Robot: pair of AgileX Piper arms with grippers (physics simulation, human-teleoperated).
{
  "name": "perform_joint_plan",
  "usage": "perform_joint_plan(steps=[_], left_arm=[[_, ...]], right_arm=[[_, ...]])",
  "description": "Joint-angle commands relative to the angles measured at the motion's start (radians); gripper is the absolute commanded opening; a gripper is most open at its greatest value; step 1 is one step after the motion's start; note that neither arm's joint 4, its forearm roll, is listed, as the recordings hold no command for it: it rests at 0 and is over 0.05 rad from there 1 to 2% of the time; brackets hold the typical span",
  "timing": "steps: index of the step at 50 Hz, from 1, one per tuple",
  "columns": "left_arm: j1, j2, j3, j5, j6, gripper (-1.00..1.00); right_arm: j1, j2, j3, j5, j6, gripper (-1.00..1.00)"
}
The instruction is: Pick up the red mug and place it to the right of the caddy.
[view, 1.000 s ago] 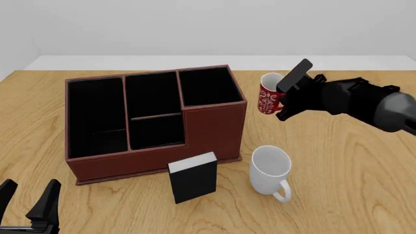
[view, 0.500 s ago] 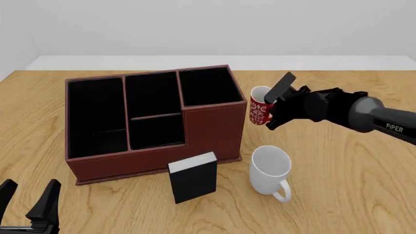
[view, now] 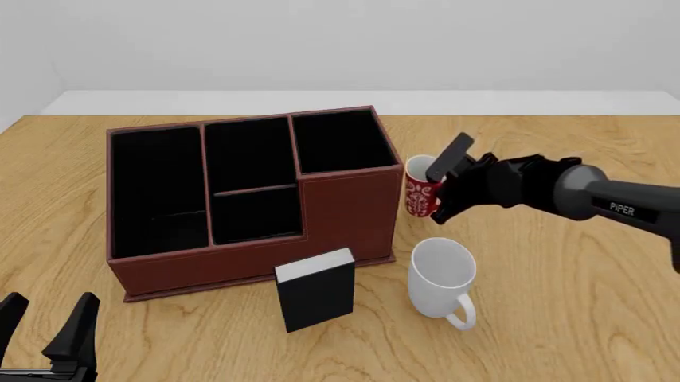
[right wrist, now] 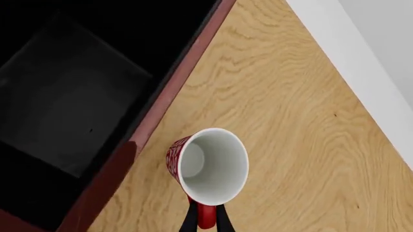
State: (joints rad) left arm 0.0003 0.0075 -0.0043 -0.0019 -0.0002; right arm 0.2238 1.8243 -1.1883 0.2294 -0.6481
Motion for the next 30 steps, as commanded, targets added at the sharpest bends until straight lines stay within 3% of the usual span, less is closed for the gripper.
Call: perform_joint_plan(steps=[1,30], left_arm=[[0.000,0.000,0.000,0.000,0.000,1.00],[0.000,0.000,0.000,0.000,0.000,1.00]], right_arm=[[-0.006,0.019,-0.010,-0.012,0.011,-1.00],[0.002,0.055,0.010,-0.039,0.023,-1.00]])
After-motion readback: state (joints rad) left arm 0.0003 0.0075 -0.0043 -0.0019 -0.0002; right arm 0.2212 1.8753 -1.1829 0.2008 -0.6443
